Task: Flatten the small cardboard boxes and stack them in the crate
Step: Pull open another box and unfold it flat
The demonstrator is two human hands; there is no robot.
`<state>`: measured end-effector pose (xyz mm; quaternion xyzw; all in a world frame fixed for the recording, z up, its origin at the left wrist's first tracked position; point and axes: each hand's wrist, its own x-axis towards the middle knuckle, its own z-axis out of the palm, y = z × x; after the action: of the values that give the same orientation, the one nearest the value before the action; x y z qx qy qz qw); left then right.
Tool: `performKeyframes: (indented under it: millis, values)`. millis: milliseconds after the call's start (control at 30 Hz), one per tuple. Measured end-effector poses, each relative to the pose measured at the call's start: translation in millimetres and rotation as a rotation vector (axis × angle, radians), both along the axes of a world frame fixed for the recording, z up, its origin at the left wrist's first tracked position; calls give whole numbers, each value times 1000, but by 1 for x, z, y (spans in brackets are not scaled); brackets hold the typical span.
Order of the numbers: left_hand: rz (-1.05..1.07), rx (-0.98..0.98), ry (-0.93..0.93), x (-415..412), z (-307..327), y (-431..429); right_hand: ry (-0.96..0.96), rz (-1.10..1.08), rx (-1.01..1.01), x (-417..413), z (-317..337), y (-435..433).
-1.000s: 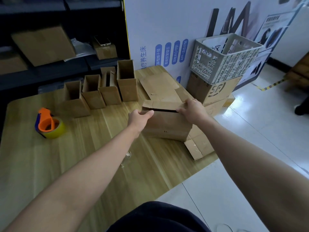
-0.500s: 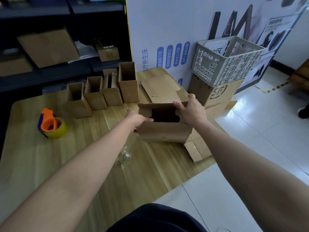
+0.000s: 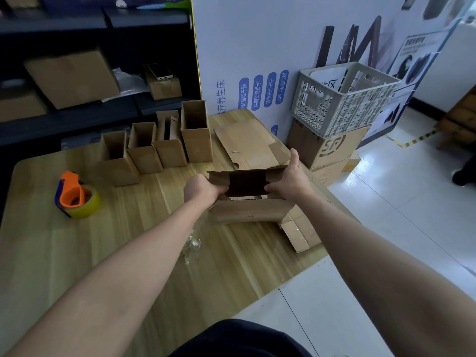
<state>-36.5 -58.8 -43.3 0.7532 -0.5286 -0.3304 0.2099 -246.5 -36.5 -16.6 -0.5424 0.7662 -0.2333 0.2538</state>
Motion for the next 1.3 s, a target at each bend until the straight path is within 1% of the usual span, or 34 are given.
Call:
performKeyframes:
  millis: [167,267,433,667,700,733,800,867,933,1000,1067,1167,1233,1300]
  values:
    - [16,-66,67,9,-1,0,15,-18,20,8,6,1]
    - [56,-102,134,17,-1,-4,-5,36,-43,12,20,-2]
    - [168,-172,279,32,-6,-10,-173,171,-122,20,51,-7]
    - [221,-275,450,38,-12,-2,-125,254,-57,26,53,-7]
    - [279,-284,519,38,-11,-2,-110,256,-43,26,51,-7]
    - [353,-279,635,38,-6,-3,-86,260,-30,26,48,-6]
    - [431,-194,879,40,1,-5,-44,267,-21,28,40,-4]
    - [326,-42,1022,41,5,-4,-42,267,-33,33,35,-1]
    - [221,84,1104,36,9,-3,-6,327,-34,39,31,1]
    - [276,90,1131,29,12,-5,27,417,-11,42,29,3]
    - [412,31,1112,24,12,-10,40,498,27,44,29,5]
    - [532,-32,1063,25,4,-17,17,616,162,41,28,3]
    - [566,-71,1023,31,-2,-20,-76,596,229,36,23,2]
    - [558,-72,1027,39,-6,-22,-160,431,152,28,16,1]
